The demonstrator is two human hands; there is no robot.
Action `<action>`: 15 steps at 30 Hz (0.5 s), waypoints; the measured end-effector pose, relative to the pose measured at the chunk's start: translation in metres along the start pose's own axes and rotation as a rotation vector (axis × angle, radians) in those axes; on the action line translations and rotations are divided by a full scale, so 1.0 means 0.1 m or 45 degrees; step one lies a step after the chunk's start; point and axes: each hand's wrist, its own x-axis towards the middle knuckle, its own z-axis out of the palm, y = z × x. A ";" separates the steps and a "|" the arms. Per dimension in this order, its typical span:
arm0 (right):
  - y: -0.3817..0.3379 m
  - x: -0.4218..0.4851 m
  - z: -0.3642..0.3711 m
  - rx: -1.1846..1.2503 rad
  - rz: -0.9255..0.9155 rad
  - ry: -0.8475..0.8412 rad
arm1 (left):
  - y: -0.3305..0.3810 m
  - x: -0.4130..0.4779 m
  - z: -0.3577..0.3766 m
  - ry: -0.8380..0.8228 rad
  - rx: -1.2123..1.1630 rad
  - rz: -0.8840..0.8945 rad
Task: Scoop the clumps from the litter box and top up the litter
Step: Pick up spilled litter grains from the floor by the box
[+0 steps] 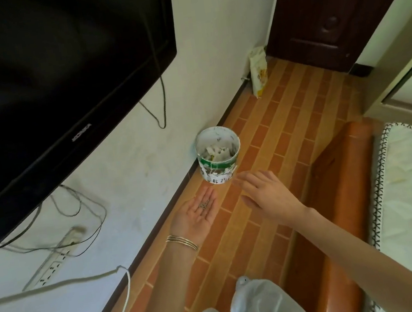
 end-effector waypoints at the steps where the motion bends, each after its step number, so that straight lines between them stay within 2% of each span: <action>1: 0.16 0.06 -0.02 -0.007 -0.009 0.007 | -0.02 0.10 0.12 -0.007 -0.005 0.004; 15: 1.69 0.93 0.06 0.018 -0.024 -0.003 | 0.07 1.38 1.28 -0.009 0.009 -0.001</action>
